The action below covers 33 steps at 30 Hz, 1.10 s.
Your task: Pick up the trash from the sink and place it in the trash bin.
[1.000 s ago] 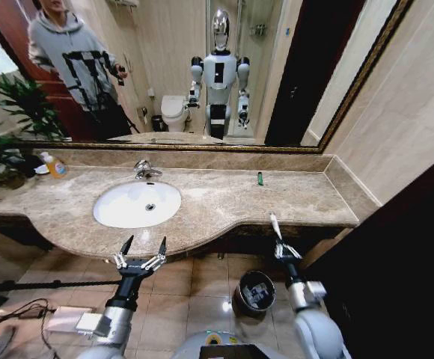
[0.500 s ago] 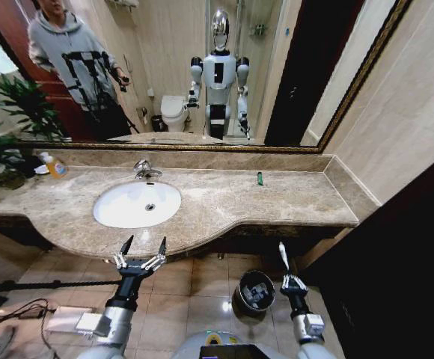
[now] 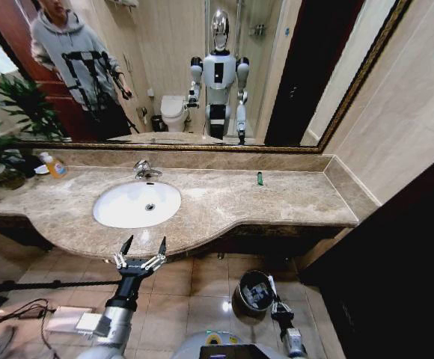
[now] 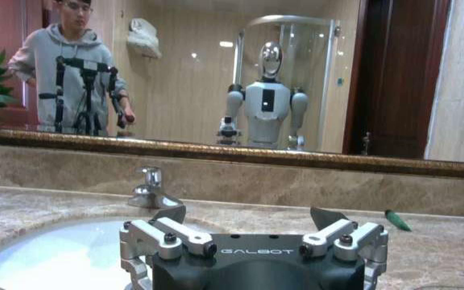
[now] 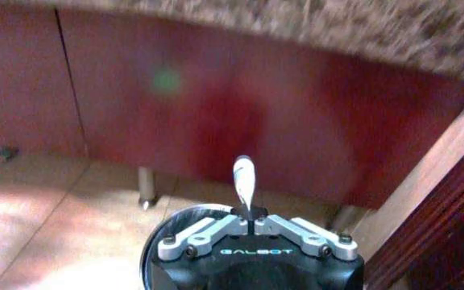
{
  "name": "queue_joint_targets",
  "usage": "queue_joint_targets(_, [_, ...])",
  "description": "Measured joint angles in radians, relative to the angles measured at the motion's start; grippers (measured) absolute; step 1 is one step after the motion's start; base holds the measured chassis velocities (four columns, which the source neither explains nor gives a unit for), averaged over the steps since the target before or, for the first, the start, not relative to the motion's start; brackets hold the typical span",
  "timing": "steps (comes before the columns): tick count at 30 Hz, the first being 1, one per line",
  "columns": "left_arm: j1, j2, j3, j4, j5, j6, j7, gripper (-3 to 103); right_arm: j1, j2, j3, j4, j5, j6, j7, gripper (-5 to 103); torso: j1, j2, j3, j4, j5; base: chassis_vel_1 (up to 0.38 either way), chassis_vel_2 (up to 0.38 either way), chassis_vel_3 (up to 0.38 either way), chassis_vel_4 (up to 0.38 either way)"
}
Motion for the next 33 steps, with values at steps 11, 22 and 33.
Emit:
queue_joint_targets(11, [0.0,0.0,0.0,0.0,0.0,0.0,0.0,100,0.159,0.008,-0.014,-0.268,-0.02,-0.047,-0.014,0,0.0,0.0,0.0,0.0002,0.0,0.0,0.0,0.0,0.0])
queue_joint_targets(22, [0.0,0.0,0.0,0.0,0.0,0.0,0.0,100,0.265,0.02,-0.026,-0.385,-0.084,-0.126,-0.039,0,0.0,0.0,0.0,0.0,0.0,0.0,0.0,0.0,0.0])
queue_joint_targets(33, [0.0,0.0,0.0,0.0,0.0,0.0,0.0,100,0.435,0.045,-0.025,-0.624,-0.1,-0.109,-0.038,0,0.0,0.0,0.0,0.0002,0.0001,0.0,0.0,0.0,0.0])
